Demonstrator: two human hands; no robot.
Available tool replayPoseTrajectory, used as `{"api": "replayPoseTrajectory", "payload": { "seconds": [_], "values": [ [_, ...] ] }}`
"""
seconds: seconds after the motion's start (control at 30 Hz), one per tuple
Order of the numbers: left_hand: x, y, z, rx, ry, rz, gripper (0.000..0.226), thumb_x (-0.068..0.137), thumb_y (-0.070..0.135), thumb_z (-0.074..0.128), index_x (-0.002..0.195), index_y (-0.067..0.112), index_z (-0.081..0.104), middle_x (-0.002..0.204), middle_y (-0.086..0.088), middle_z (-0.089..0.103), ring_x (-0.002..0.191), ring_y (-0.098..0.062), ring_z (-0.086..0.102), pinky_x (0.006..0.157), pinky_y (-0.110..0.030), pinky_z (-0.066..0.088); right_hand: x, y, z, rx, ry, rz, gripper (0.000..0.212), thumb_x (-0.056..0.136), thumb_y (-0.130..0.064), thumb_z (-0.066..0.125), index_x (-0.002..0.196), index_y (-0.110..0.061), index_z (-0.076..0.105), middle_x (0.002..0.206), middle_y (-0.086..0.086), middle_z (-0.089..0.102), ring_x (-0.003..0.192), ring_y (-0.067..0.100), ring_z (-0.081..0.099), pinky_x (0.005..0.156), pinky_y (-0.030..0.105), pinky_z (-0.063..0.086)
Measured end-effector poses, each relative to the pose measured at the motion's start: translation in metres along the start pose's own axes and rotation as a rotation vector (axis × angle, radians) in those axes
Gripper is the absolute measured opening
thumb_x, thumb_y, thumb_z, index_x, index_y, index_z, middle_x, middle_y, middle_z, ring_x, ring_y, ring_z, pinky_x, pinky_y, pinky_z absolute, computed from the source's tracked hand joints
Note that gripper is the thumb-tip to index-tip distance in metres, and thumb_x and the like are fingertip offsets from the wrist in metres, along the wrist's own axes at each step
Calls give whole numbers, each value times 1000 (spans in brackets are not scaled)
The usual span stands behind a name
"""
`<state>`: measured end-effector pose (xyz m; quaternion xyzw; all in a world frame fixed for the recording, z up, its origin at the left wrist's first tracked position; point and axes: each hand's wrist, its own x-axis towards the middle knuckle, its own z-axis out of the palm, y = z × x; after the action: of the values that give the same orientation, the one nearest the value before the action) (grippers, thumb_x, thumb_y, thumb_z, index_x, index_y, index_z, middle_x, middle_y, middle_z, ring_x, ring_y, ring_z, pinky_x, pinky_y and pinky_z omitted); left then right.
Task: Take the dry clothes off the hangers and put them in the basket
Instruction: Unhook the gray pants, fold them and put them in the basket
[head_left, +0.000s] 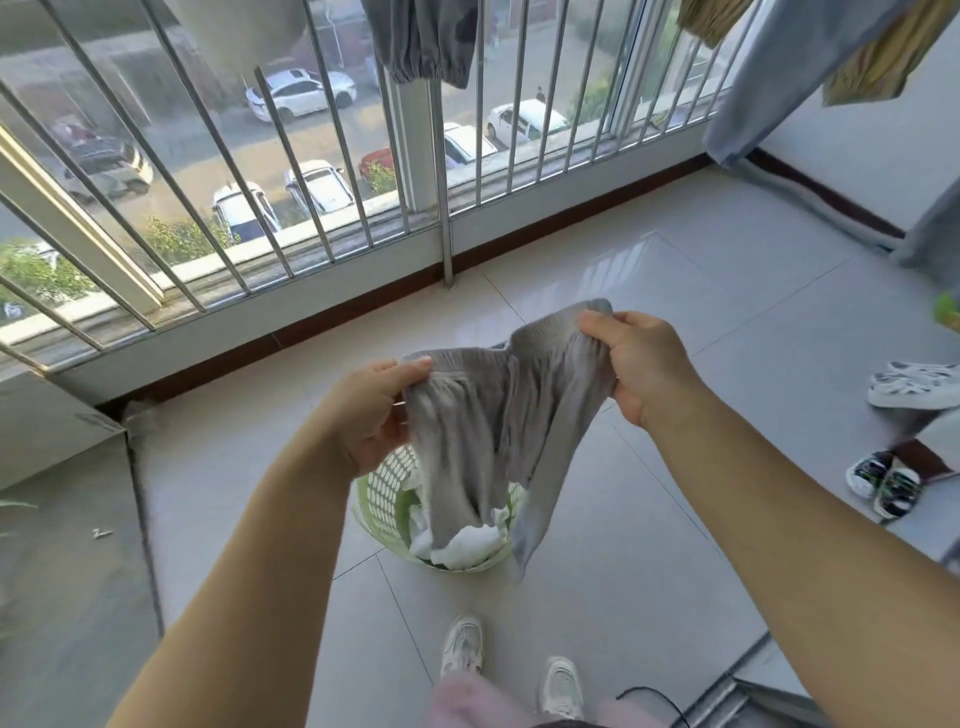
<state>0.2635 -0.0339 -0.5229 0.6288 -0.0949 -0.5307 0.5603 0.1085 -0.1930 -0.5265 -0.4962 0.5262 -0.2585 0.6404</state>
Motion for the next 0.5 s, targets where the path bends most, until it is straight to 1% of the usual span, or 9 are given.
{"api": "replayPoseTrajectory", "payload": {
  "seconds": [0.03, 0.1, 0.13, 0.2, 0.23, 0.3, 0.37, 0.43, 0.5],
  "values": [
    [0, -2, 8, -36, 2, 14, 14, 94, 13, 48, 93, 2, 55, 76, -8, 58, 62, -16, 57, 59, -26, 52, -5, 2, 6, -36, 5, -34, 12, 88, -19, 62, 93, -9, 61, 94, 12, 66, 85, 24, 65, 75, 36, 56],
    [-3, -7, 24, -97, 1, 39, 12, 94, 11, 47, 85, 5, 53, 74, -7, 58, 60, -14, 58, 57, -25, 52, -18, 8, 17, -155, -10, -134, 18, 88, -23, 61, 100, -10, 60, 93, 8, 65, 81, 19, 64, 69, 29, 54],
    [-4, -9, 31, -124, 0, 49, 12, 94, 10, 47, 84, 7, 52, 74, -7, 58, 61, -15, 58, 57, -25, 53, -25, 10, 22, -216, -30, -191, 18, 88, -25, 61, 101, -13, 59, 92, 5, 64, 80, 17, 63, 67, 26, 53],
    [-5, -13, 43, -168, -3, 70, 10, 94, 9, 48, 84, 8, 51, 76, -8, 59, 67, -18, 59, 64, -30, 56, -39, 15, 30, -295, -100, -287, 15, 88, -28, 61, 100, -19, 58, 90, 1, 64, 81, 14, 63, 68, 25, 53],
    [-5, -15, 46, -172, -3, 88, 9, 93, 9, 49, 85, 8, 51, 78, -8, 60, 70, -19, 60, 68, -32, 56, -44, 17, 33, -320, -142, -324, 13, 89, -27, 60, 100, -20, 60, 91, -1, 65, 83, 13, 63, 70, 24, 54],
    [-6, -18, 50, -162, 6, 135, 8, 94, 11, 50, 87, 9, 52, 81, -9, 62, 74, -20, 62, 69, -33, 55, -50, 19, 36, -346, -229, -375, 16, 90, -25, 58, 105, -20, 63, 94, -3, 66, 88, 11, 64, 76, 23, 55],
    [-8, -19, 48, -170, 16, 175, 11, 94, 16, 50, 86, 10, 53, 81, -8, 65, 74, -19, 64, 68, -30, 54, -52, 18, 35, -352, -337, -393, 21, 90, -27, 58, 109, -20, 63, 96, -5, 66, 89, 6, 62, 78, 20, 54],
    [-10, -18, 44, -189, 14, 196, 20, 96, 24, 47, 91, 8, 57, 80, -7, 68, 76, -19, 66, 72, -31, 54, -52, 15, 34, -401, -445, -399, 27, 84, -31, 65, 110, -22, 63, 95, -8, 66, 84, 1, 61, 73, 14, 52],
    [-13, -16, 42, -203, 9, 204, 32, 98, 30, 40, 96, 4, 59, 71, -2, 70, 71, -16, 66, 75, -31, 55, -49, 15, 36, -523, -456, -454, 35, 78, -31, 72, 110, -20, 62, 95, -5, 66, 82, 2, 60, 70, 11, 50]
  ]
}}
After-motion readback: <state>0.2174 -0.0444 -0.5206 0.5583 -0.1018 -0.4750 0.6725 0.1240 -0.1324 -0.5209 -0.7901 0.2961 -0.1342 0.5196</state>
